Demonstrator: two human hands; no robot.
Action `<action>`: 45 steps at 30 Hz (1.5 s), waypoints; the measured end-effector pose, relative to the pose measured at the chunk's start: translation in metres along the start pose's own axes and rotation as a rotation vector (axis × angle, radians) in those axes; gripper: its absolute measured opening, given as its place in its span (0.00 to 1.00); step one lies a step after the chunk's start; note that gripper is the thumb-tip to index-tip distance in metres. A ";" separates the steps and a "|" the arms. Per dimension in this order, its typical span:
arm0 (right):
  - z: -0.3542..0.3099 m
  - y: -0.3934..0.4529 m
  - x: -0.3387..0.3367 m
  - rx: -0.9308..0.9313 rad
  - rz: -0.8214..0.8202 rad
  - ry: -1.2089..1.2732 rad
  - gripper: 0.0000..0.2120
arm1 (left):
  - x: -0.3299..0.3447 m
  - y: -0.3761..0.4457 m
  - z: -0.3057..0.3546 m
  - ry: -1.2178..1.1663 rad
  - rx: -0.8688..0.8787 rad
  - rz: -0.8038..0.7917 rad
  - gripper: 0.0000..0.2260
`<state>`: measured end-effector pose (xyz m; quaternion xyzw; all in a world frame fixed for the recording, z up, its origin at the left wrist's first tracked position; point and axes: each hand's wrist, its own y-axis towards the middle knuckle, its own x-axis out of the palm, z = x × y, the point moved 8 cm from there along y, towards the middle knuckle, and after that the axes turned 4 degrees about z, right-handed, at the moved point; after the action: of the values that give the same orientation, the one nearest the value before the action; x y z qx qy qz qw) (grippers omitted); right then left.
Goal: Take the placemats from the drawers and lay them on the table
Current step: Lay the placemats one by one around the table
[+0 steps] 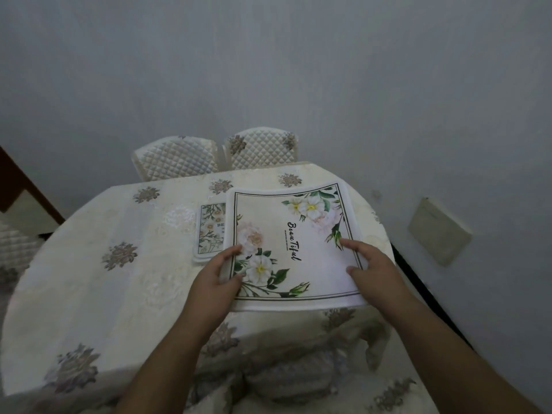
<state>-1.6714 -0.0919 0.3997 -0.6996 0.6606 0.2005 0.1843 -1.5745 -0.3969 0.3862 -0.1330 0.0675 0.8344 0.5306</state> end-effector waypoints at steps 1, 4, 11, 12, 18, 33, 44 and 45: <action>0.003 -0.004 -0.009 -0.002 -0.006 0.011 0.25 | 0.006 -0.010 0.004 -0.002 0.002 0.012 0.24; 0.013 -0.013 -0.032 -0.026 -0.037 0.012 0.25 | 0.024 -0.036 0.014 -0.030 -0.010 0.055 0.25; 0.040 -0.020 -0.070 -0.047 -0.064 0.010 0.27 | 0.060 -0.082 0.029 -0.060 -0.044 0.082 0.27; 0.043 -0.020 -0.074 -0.044 -0.063 0.011 0.27 | 0.063 -0.085 0.031 -0.051 -0.046 0.085 0.27; 0.053 -0.016 -0.078 -0.016 -0.062 0.024 0.27 | 0.072 -0.094 0.031 -0.015 -0.082 0.066 0.28; 0.079 0.044 -0.055 0.062 0.039 -0.077 0.31 | 0.093 -0.015 -0.002 0.059 -0.123 -0.073 0.31; 0.137 0.091 -0.027 0.212 0.004 -0.107 0.31 | 0.131 0.022 -0.063 0.128 -0.316 -0.162 0.37; 0.145 0.096 -0.024 0.224 -0.008 -0.115 0.31 | 0.137 0.025 -0.069 0.122 -0.335 -0.163 0.37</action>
<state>-1.7739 -0.0017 0.2898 -0.6644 0.6645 0.1647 0.2998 -1.6419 -0.3067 0.2795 -0.2750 -0.0513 0.7786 0.5618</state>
